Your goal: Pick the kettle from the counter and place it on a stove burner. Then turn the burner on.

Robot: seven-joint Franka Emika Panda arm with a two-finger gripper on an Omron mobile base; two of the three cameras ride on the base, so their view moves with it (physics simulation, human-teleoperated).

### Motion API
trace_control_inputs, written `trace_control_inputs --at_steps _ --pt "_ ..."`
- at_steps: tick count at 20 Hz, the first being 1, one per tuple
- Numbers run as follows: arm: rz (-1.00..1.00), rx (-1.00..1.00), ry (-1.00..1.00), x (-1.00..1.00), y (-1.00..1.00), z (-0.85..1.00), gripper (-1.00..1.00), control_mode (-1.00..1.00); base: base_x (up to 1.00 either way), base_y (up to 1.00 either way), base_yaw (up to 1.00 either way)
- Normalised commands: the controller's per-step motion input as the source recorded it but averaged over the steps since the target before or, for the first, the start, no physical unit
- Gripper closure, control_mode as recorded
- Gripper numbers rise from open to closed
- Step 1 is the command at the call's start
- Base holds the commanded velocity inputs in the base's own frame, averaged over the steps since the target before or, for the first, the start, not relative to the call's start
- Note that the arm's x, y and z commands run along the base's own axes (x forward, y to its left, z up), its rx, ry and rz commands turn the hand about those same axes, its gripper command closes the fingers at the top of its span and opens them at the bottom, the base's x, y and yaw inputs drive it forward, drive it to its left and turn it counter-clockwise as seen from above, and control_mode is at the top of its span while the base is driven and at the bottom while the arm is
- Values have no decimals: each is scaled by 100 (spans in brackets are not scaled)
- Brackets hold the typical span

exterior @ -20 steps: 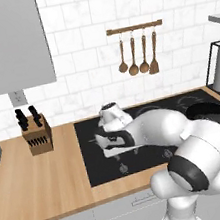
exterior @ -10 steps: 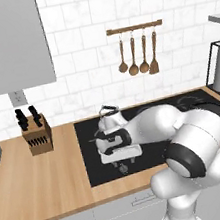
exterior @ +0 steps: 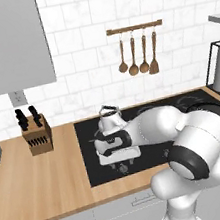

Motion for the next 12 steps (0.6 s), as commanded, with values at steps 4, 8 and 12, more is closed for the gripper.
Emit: trace_control_inputs --at_steps 4,8,12 --pt "0 0 -1 -5 0 -1 -100 -100 0 0 0" --pt "0 0 0 -4 0 -4 -100 -100 0 0 0" --pt "0 0 0 2 0 0 100 -100 0 0 0"
